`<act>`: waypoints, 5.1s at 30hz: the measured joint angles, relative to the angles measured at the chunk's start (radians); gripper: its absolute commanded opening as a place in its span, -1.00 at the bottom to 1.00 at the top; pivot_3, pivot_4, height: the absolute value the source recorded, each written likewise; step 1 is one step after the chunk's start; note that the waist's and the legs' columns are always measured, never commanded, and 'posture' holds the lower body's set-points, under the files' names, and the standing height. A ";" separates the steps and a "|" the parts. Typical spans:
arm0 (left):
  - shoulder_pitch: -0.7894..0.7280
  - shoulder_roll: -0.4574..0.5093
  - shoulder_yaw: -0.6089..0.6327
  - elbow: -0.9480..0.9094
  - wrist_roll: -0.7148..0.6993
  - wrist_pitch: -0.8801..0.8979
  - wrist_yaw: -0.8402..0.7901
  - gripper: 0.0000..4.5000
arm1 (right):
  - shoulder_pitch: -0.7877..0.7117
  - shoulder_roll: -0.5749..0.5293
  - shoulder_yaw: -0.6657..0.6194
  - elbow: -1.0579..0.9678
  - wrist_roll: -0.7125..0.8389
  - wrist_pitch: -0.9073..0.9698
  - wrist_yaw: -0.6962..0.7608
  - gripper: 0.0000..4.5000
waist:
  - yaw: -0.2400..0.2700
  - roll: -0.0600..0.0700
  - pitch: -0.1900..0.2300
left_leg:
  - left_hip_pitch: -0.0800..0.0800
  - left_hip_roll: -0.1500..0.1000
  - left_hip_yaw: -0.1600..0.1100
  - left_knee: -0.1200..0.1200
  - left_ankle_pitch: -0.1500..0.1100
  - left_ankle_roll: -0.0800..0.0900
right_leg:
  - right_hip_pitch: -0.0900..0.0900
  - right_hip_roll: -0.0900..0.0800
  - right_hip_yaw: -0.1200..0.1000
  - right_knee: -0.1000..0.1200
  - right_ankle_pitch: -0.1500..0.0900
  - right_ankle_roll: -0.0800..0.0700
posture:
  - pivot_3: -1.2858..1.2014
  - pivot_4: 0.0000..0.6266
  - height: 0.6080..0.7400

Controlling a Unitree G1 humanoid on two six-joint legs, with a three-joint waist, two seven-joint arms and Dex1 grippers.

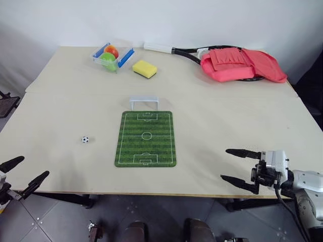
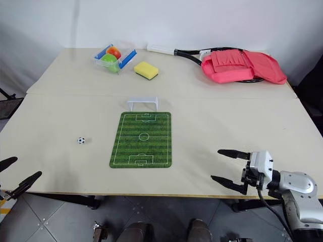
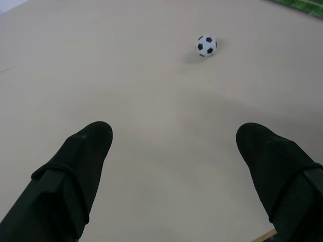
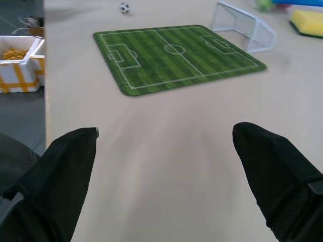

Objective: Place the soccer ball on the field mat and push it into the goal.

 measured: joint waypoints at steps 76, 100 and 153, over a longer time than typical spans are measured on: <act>-0.744 -0.258 -0.914 -0.005 0.216 0.200 -0.232 -0.62 | -0.031 0.021 -0.055 0.101 0.097 -0.104 0.180 1.00 | 0.022 -0.003 -0.001 | 0.007 0.009 0.021 0.006 -0.005 0.000 | -0.004 0.011 0.020 0.001 0.004 -0.001 | 0.03 -0.52 1.00; -0.745 -0.268 -0.891 0.057 0.221 0.106 -0.217 0.38 | 0.070 0.041 -0.056 -0.002 0.102 -0.092 0.136 1.00 | 0.028 -0.003 -0.001 | 0.006 0.010 0.022 0.009 -0.007 0.001 | -0.004 0.012 0.021 0.001 0.004 -0.001 | 0.03 -0.52 1.00; -0.471 -0.336 -0.826 -0.197 0.121 0.211 -0.122 -0.98 | 0.037 0.079 -0.058 0.055 0.122 -0.113 0.203 1.00 | 0.029 0.000 0.001 | 0.004 0.015 0.028 0.015 -0.014 0.002 | -0.008 0.016 0.027 0.001 0.006 -0.002 | 0.03 -0.52 1.00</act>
